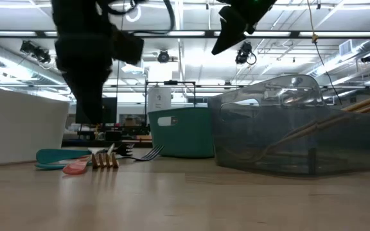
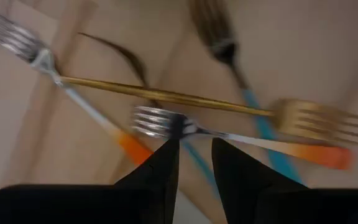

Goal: Sort silverware by color (type)
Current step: Put the blue silver fork into the white bin

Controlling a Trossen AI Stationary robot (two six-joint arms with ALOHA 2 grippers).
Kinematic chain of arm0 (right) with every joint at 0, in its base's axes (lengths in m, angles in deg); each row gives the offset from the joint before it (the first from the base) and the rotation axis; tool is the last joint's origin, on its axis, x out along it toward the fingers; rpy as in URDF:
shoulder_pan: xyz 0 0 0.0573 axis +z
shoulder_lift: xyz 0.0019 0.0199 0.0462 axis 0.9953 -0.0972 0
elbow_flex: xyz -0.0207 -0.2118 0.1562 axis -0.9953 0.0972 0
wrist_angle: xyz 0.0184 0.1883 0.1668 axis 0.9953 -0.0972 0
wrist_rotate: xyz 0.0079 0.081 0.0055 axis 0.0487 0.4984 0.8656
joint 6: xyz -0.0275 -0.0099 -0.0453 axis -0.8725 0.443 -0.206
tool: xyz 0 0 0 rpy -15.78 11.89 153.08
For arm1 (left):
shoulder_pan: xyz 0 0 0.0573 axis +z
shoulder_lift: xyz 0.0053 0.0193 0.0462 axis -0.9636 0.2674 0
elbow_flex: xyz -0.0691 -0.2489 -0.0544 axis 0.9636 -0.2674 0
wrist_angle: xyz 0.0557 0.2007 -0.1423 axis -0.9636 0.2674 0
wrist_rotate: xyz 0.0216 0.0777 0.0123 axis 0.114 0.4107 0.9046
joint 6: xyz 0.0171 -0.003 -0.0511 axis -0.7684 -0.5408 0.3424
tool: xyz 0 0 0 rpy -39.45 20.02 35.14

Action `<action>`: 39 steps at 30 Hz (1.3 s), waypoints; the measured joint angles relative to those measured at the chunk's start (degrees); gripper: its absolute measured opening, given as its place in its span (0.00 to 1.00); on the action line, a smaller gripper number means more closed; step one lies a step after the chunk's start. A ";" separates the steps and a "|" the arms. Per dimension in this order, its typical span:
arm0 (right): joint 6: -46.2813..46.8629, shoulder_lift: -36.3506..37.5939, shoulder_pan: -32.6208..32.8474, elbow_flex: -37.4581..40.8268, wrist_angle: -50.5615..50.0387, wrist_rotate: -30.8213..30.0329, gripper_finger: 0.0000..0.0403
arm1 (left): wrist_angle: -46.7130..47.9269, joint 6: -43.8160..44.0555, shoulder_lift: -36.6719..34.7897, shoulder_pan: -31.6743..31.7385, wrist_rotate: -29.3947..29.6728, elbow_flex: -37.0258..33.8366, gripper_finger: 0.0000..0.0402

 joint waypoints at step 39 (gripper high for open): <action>19.34 0.00 11.76 0.00 -24.77 -6.74 0.34 | -10.87 -63.97 3.49 4.37 -6.31 -0.04 0.26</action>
